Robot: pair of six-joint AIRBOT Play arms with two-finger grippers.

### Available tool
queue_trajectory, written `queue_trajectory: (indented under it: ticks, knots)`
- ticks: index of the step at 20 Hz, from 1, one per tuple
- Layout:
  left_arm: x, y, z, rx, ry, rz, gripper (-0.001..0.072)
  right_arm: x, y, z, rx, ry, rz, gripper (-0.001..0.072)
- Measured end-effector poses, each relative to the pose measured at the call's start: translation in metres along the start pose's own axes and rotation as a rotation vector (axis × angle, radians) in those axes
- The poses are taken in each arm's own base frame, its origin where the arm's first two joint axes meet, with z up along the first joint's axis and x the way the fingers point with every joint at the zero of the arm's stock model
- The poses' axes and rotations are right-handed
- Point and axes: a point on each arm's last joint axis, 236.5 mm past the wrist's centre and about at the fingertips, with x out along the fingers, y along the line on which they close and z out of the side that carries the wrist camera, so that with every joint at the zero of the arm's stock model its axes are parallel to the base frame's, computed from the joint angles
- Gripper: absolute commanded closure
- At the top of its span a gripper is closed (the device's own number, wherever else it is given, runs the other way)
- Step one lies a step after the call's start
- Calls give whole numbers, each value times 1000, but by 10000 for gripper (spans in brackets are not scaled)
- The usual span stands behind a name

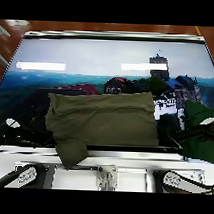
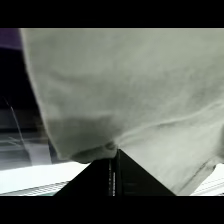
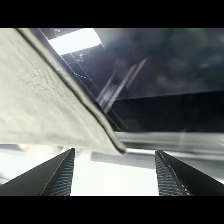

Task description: Fold the shirts.

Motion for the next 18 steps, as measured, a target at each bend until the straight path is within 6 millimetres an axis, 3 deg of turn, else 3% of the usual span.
queue_trajectory:
  ticks: [6,8,10,11,12,15,18]
  knots:
    - [-8,-7,1,24,-30,-7,668,15,10,-6,5,43,45,84]
    - [-10,-8,1,30,-37,-8,668,19,14,-8,-20,61,31,215]
    - [-12,-10,1,30,-44,-10,668,25,16,-9,-43,71,5,268]
    - [-13,-10,2,32,-47,-10,668,27,18,-9,-51,71,0,503]
    - [-15,-11,3,35,-53,-10,668,30,18,-4,-61,53,-15,636]
    - [-29,-18,18,59,-95,-10,668,28,25,6,-96,16,-20,645]
    - [-61,-40,46,133,-181,-32,668,9,37,28,-158,-67,-28,646]
